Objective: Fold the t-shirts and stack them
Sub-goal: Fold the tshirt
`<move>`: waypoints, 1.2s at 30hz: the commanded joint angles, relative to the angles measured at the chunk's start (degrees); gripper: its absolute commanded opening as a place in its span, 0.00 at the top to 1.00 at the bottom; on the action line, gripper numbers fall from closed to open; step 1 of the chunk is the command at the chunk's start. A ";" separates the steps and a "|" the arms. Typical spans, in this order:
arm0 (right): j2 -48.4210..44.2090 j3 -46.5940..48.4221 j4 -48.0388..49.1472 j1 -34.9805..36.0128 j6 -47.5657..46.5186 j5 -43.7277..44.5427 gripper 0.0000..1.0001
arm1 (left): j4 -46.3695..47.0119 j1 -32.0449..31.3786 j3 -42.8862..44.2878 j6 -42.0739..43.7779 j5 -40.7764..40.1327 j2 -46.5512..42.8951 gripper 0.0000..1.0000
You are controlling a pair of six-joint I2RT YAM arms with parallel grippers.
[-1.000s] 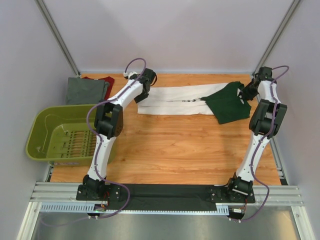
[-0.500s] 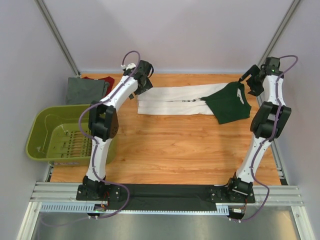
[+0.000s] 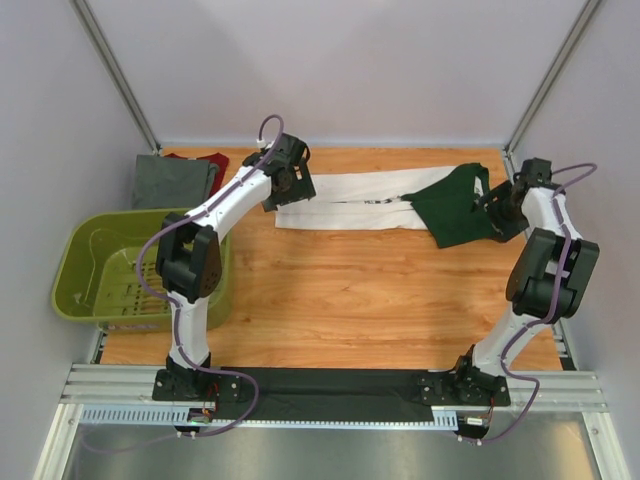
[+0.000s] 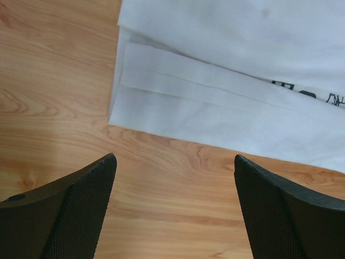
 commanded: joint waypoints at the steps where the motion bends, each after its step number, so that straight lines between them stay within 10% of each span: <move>1: -2.46 -6.02 7.24 0.32 5.44 -1.85 0.22 | 1.86 0.42 -0.50 1.53 2.35 -0.61 0.05; 18: 2.36 -14.03 17.44 2.70 9.04 1.22 0.45 | 0.19 0.59 -3.22 3.38 0.86 -2.89 0.05; 25: 4.56 -12.37 18.32 3.13 10.18 2.01 0.89 | -1.21 1.65 -2.26 3.64 0.95 -2.89 0.05; 36: 2.02 -5.70 13.32 4.63 10.01 3.33 1.00 | -2.53 2.00 0.73 5.22 0.77 -2.19 0.06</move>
